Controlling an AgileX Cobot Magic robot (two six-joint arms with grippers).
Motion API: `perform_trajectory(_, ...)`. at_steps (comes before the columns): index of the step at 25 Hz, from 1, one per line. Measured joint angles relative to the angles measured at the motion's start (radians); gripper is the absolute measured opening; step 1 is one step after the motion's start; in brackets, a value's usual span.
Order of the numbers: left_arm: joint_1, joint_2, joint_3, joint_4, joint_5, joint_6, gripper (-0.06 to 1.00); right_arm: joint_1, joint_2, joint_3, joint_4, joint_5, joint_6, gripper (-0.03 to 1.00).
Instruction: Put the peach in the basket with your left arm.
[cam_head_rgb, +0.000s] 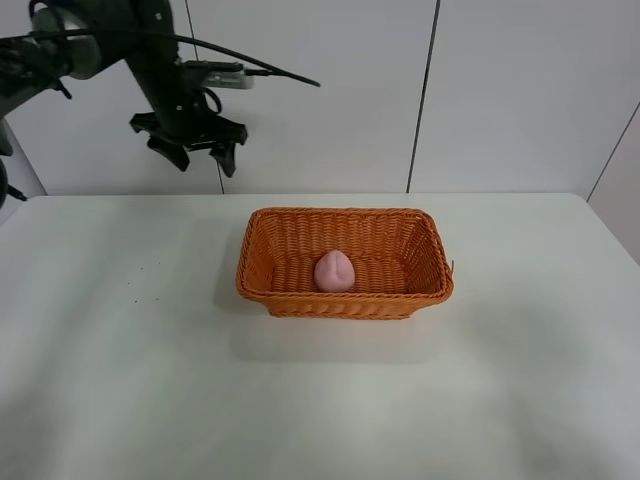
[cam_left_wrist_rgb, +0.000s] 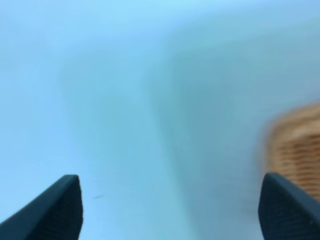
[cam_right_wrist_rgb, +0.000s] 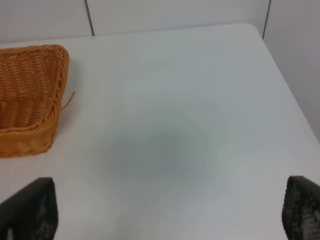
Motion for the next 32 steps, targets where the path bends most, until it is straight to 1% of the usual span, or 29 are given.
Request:
perform_trajectory(1,0.039,0.0,0.013,0.001,-0.001,0.004,0.83,0.0,0.0,0.0,0.0,0.0,0.0,0.69)
perform_trajectory(4,0.114,0.0,0.037,0.004,-0.001,0.01,0.83,0.0,0.0,0.0,0.0,0.0,0.0,0.69)
perform_trajectory(7,0.158,0.0,0.055,0.005,-0.001,0.01,0.83,0.0,0.0,0.0,0.0,0.0,0.0,0.69)
perform_trajectory(14,0.166,-0.048,0.13,0.001,-0.001,0.017,0.82,0.0,0.0,0.0,0.0,0.0,0.0,0.69)
perform_trajectory(17,0.166,-0.142,0.218,-0.003,-0.001,0.018,0.82,0.0,0.0,0.0,0.0,0.0,0.0,0.69)
perform_trajectory(20,0.166,-0.269,0.362,-0.003,-0.001,0.018,0.82,0.0,0.0,0.0,0.0,0.0,0.0,0.69)
perform_trajectory(32,0.166,-1.026,1.159,-0.003,-0.001,0.018,0.82,0.0,0.0,0.0,0.0,0.0,0.0,0.69)
